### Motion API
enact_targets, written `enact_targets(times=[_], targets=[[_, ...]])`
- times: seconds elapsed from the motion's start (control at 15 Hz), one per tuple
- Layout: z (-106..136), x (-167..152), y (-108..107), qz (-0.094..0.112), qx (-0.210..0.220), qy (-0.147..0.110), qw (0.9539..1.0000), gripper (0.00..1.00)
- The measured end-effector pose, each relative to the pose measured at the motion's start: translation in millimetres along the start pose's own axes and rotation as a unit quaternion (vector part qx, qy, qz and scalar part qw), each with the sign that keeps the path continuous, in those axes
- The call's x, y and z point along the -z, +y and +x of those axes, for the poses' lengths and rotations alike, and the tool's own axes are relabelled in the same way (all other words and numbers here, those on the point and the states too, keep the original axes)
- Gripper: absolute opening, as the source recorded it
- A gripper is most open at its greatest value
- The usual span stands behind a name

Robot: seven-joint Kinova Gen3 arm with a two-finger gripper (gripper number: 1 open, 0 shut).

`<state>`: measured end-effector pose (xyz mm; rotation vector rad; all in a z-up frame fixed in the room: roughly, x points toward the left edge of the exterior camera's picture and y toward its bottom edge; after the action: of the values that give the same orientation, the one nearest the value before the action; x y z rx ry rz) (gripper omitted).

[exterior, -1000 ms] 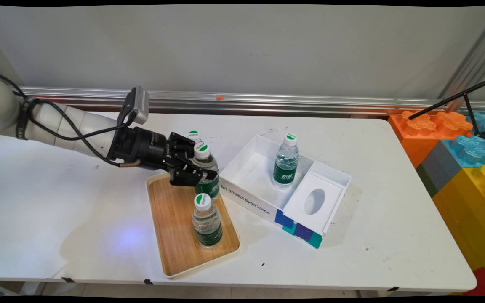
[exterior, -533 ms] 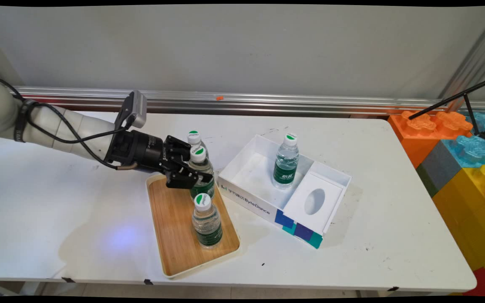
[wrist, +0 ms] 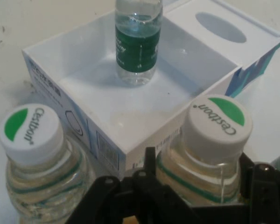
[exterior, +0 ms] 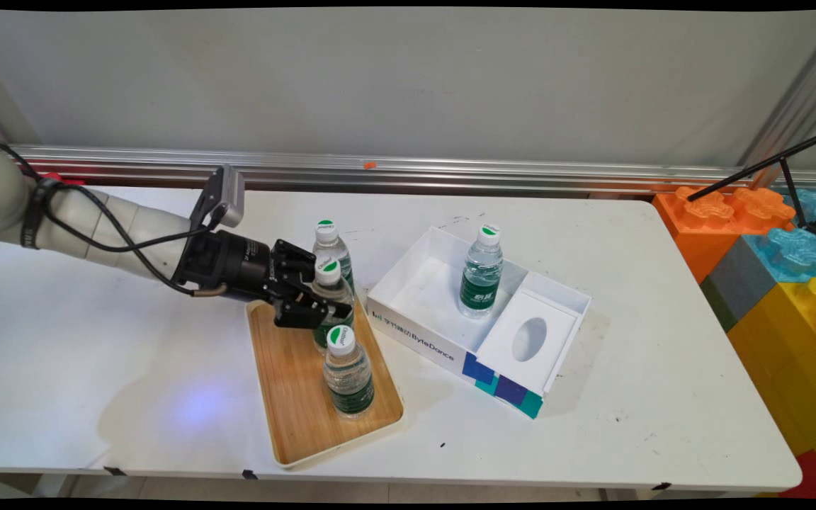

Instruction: Place the picked object on the tray

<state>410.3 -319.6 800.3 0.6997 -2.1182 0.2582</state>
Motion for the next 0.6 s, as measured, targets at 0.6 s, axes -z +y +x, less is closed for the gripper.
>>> enact_targets(times=[0.6], targets=[[-11.0,-5.5,1.3,-0.004,0.002,-0.007,1.0000,0.00]])
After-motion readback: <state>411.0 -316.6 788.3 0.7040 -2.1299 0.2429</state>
